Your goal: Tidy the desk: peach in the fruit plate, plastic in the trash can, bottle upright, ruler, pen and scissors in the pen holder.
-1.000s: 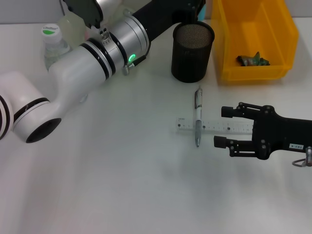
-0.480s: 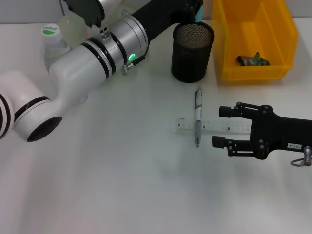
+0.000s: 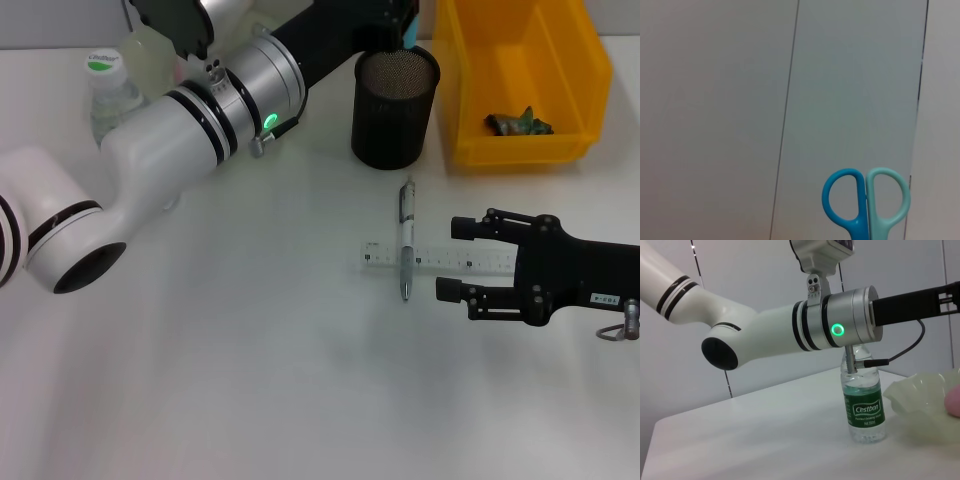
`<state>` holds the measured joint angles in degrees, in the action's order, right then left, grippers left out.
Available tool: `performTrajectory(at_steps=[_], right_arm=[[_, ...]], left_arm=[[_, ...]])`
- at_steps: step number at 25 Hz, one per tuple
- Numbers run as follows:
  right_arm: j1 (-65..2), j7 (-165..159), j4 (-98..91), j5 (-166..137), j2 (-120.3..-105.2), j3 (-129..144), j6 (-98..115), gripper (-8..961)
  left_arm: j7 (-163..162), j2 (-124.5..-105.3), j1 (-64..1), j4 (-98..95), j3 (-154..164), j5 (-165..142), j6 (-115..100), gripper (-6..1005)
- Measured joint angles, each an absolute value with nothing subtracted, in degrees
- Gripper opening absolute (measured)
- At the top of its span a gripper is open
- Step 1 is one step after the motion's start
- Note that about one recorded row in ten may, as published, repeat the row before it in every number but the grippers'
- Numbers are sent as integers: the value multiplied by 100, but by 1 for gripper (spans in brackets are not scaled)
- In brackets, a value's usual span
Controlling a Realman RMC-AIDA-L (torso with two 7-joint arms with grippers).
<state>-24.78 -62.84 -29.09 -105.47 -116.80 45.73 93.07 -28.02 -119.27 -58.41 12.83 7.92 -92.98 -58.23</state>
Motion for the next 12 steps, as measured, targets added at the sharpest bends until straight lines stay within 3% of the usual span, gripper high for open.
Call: performTrajectory(at_steps=[12], right_arm=[[-2478,-6284,-2909,-10547,-11681,4570,9307,810]], left_arm=[[-2865,-11927,-5835,1283,728,-9357,-5846,500]])
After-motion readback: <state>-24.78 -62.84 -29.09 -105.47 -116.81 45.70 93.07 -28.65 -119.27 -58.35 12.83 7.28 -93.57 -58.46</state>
